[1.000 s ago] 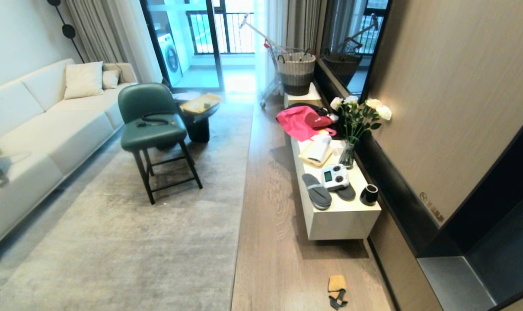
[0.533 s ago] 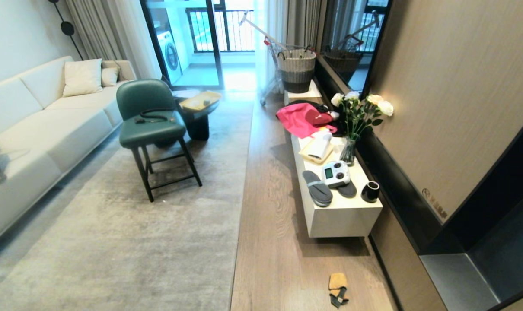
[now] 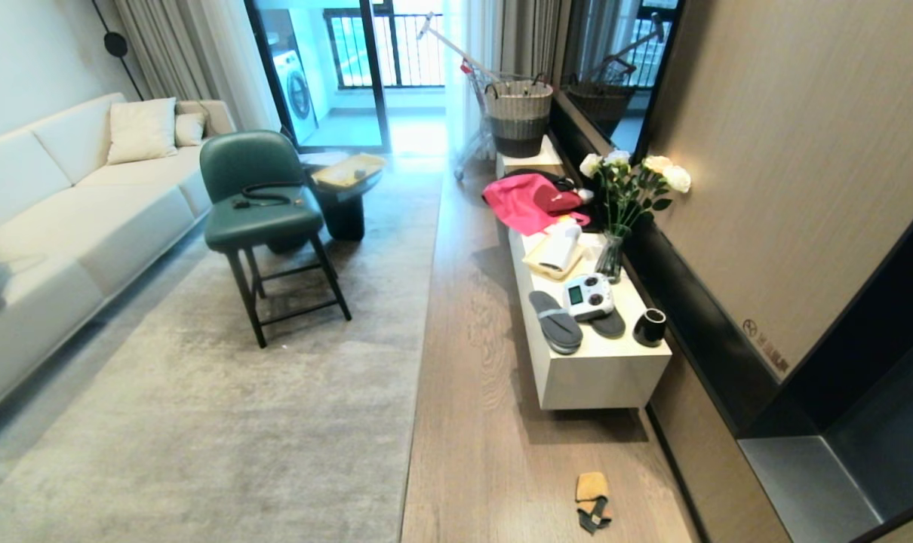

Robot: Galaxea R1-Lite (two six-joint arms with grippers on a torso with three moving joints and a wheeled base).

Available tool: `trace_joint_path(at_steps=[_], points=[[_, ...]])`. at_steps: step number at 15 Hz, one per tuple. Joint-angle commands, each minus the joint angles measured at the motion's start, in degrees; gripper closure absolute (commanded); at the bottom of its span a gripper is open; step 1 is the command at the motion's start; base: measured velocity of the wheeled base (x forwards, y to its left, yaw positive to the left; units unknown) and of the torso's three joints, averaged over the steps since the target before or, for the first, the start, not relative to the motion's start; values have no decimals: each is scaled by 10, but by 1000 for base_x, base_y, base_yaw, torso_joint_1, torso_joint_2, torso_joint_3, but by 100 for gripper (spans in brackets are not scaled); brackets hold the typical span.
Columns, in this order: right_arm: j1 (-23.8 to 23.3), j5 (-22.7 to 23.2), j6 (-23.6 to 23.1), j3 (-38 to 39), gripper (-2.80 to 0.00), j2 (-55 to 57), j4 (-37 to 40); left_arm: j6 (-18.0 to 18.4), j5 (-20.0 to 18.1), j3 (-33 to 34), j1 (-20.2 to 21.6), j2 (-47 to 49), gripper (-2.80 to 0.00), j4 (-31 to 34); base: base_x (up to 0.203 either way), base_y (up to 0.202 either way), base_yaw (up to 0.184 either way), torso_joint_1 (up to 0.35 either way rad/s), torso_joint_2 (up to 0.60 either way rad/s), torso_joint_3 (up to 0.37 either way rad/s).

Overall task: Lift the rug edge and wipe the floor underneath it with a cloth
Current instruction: Pick up the rag

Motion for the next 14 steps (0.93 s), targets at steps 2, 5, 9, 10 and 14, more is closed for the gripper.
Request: trace_joint_path(at_steps=[2, 5, 9, 10, 14], points=[[0, 1, 0, 0, 0, 1, 0, 0, 0, 0, 0, 0, 0, 0, 0, 0, 0, -135, 320, 195], [0, 1, 0, 0, 0, 1, 0, 0, 0, 0, 0, 0, 0, 0, 0, 0, 0, -129, 333, 194], [0, 1, 0, 0, 0, 1, 0, 0, 0, 0, 0, 0, 0, 0, 0, 0, 0, -142, 345, 214], [0, 1, 0, 0, 0, 1, 0, 0, 0, 0, 0, 0, 0, 0, 0, 0, 0, -138, 384, 227], [0, 1, 2, 0, 0, 1, 0, 0, 0, 0, 0, 0, 0, 0, 0, 0, 0, -154, 421, 269]])
